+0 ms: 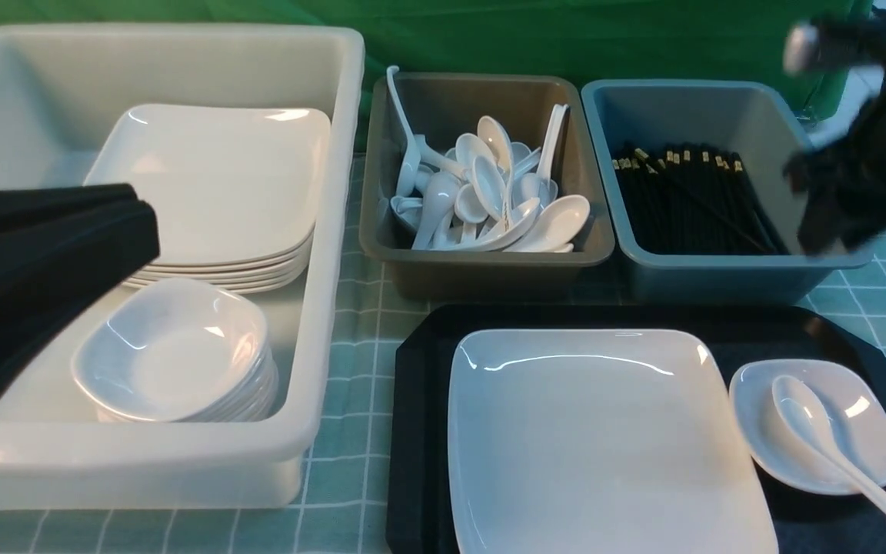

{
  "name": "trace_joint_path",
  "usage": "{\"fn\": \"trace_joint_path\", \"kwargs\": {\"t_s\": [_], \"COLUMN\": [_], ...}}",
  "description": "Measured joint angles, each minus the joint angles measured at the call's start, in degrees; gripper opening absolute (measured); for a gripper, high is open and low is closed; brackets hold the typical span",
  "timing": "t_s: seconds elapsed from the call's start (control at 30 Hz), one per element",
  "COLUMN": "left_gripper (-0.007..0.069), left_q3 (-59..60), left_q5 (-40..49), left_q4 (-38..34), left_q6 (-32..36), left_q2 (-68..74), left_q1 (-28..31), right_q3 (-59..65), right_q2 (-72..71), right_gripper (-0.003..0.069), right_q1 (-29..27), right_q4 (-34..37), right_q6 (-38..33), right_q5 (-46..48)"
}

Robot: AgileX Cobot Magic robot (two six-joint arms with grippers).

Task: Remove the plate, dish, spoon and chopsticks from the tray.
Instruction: Use the right arm to grab a soup spoon from the plate

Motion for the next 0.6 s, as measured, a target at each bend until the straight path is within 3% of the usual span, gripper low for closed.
{"fn": "trace_joint_path", "kwargs": {"t_s": [0.23, 0.6], "left_gripper": [0.0017, 0.0017], "left_q3": [0.00, 0.00], "left_q5": [1.73, 1.89], "left_q4": [0.17, 0.17], "left_q6": [0.00, 0.00], "left_q2": [0.00, 0.00], "left_q1": [0.00, 0.00], "right_q3": [18.15, 23.59], "right_q2": [-0.91, 4.72], "right_gripper": [0.0441, 0.0444], "right_q1": [-1.55, -1.94], "right_q4": [-3.13, -3.13], "right_q6": [-0.24, -0.07], "right_q5": [-7.56, -19.41]}}
